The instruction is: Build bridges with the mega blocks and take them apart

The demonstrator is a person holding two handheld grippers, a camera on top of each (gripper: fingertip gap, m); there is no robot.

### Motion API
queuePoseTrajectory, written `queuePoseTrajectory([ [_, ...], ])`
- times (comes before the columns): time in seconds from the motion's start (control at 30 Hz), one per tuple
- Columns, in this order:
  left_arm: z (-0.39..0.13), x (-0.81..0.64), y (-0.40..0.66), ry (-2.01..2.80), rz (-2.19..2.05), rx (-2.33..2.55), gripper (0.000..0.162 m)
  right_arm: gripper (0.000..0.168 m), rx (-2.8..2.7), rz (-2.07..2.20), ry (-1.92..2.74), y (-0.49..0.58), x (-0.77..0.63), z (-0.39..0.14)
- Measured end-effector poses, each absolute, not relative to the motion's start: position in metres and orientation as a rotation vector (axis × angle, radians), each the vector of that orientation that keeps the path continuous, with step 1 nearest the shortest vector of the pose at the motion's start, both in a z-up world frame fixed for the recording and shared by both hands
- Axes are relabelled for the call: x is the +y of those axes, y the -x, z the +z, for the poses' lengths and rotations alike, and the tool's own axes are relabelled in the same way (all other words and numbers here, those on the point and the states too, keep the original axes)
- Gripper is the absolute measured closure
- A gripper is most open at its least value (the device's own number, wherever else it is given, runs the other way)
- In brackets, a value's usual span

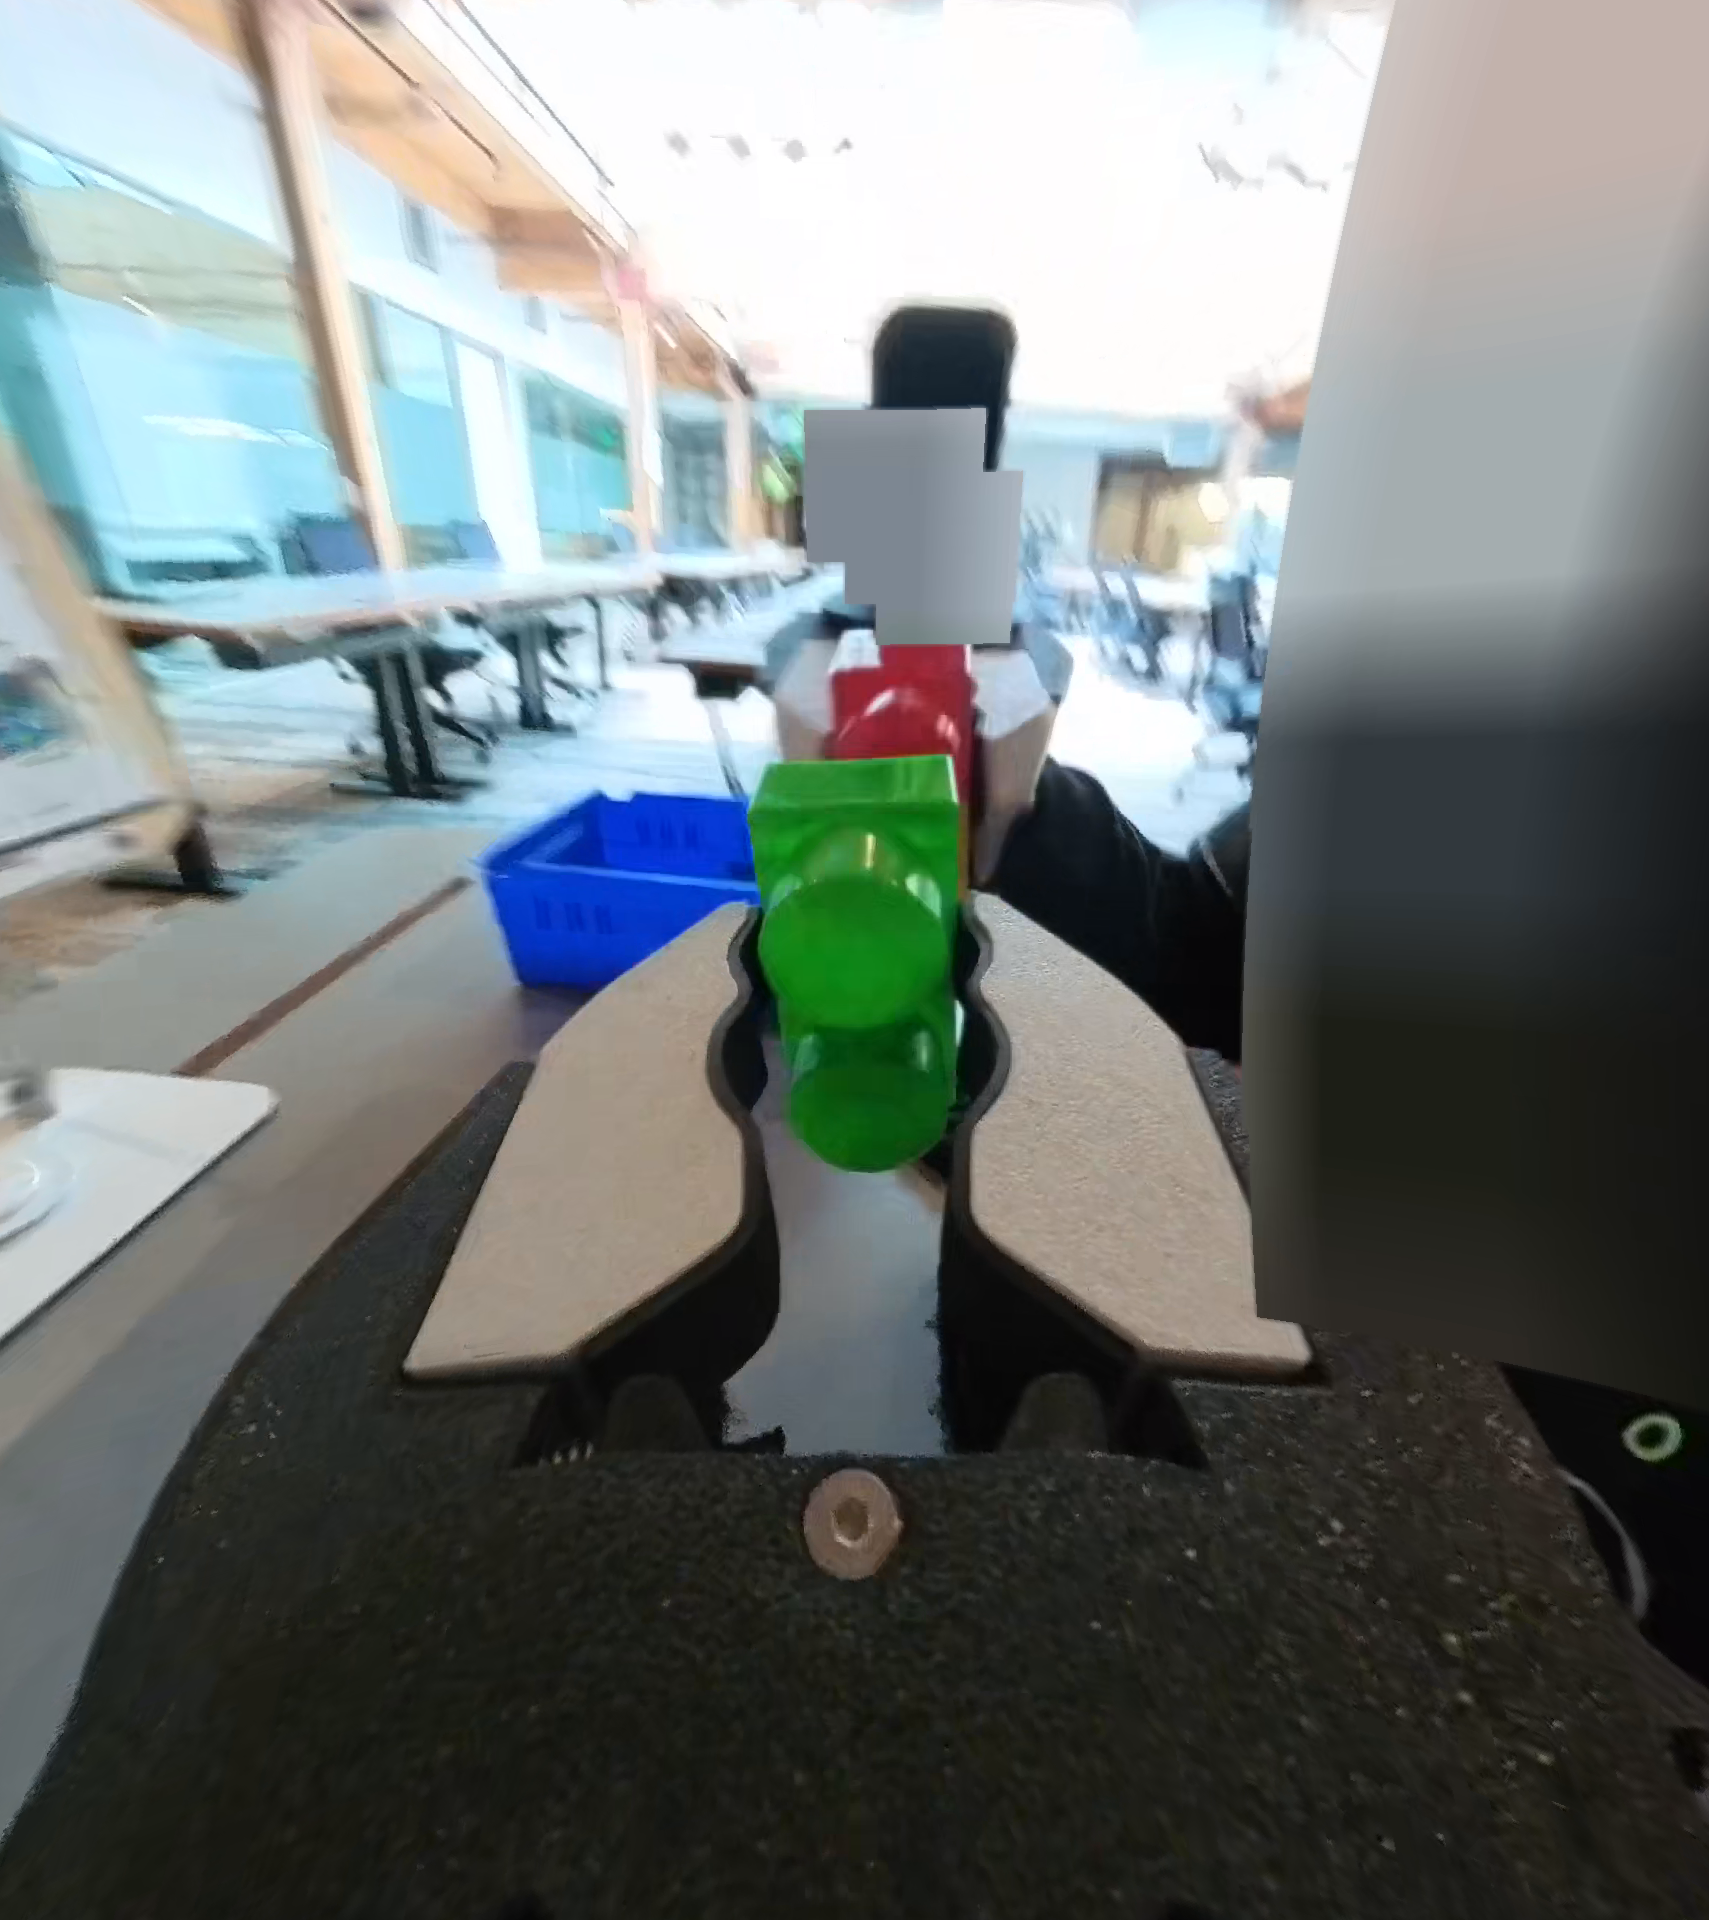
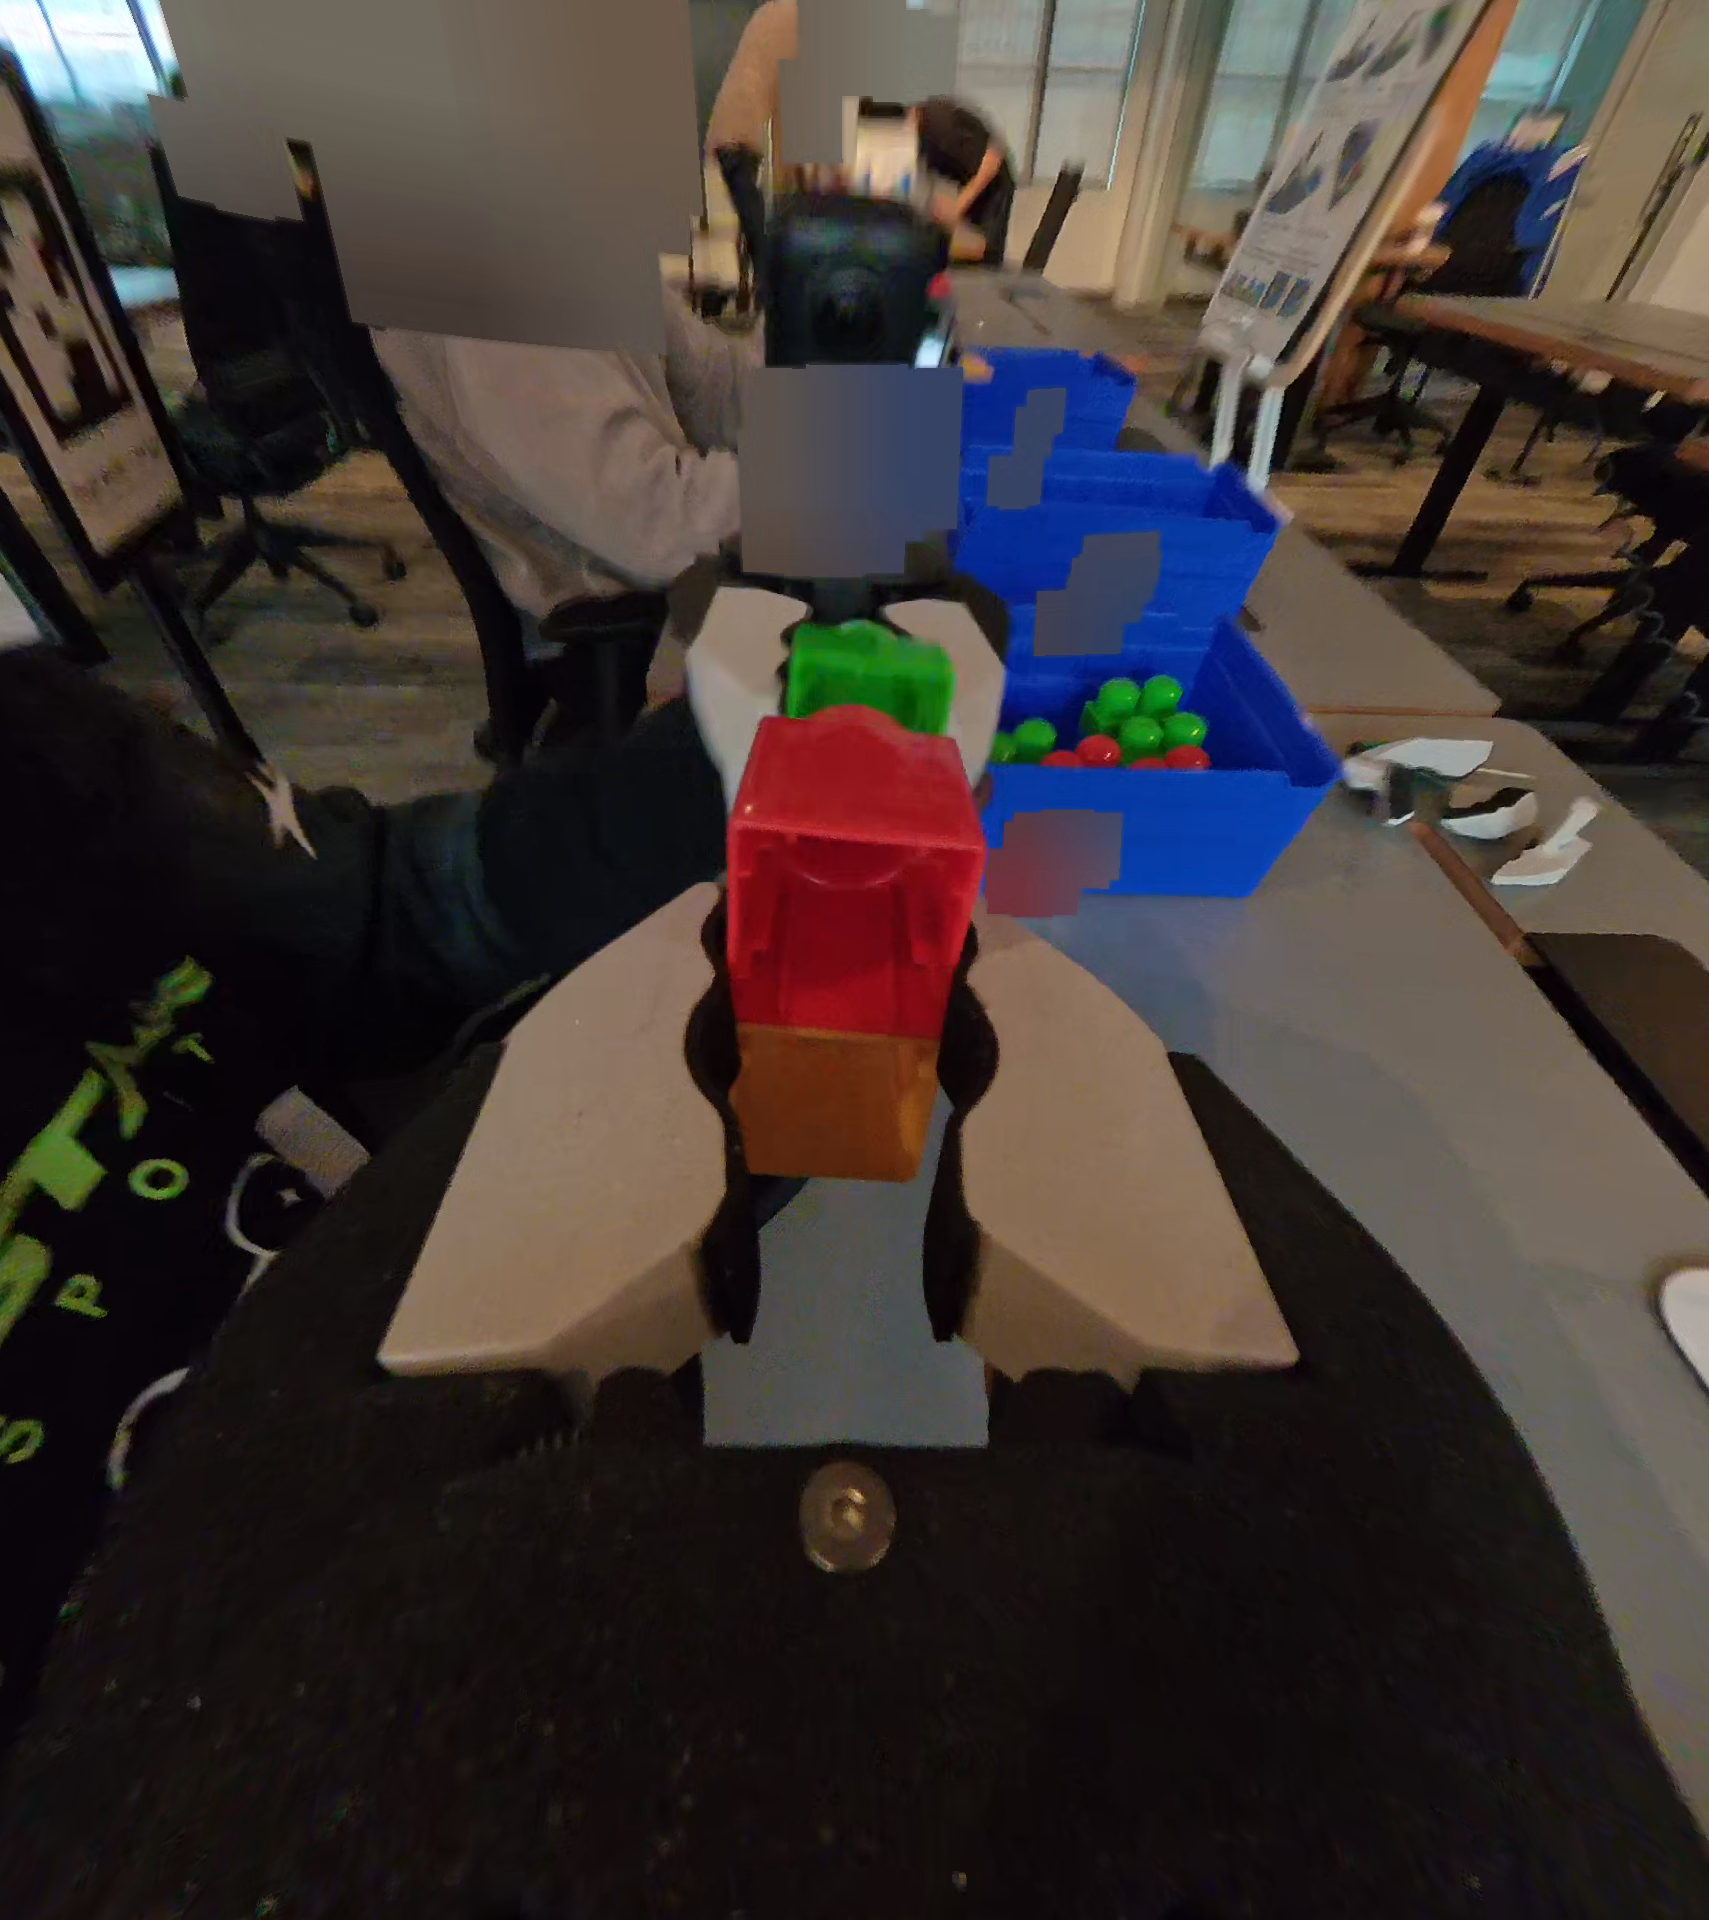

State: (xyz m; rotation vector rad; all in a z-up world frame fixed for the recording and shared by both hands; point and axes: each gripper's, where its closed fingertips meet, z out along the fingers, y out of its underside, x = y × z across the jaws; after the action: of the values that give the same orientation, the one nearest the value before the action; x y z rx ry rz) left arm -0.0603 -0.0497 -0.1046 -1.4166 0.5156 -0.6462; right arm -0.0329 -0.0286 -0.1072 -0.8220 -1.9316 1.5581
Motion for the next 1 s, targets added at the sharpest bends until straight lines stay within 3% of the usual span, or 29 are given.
queuePoseTrajectory([
  [0.17,-0.096,-0.087,0.101,1.349,-0.555,0.47,0.128,0.133,-1.751,1.528,0.937,0.003,0.047,-0.083],
  [1.0,-0.107,-0.062,0.099,1.325,-0.705,0.469,0.128,0.132,-1.673,1.285,1.05,-0.033,0.096,-0.083],
])
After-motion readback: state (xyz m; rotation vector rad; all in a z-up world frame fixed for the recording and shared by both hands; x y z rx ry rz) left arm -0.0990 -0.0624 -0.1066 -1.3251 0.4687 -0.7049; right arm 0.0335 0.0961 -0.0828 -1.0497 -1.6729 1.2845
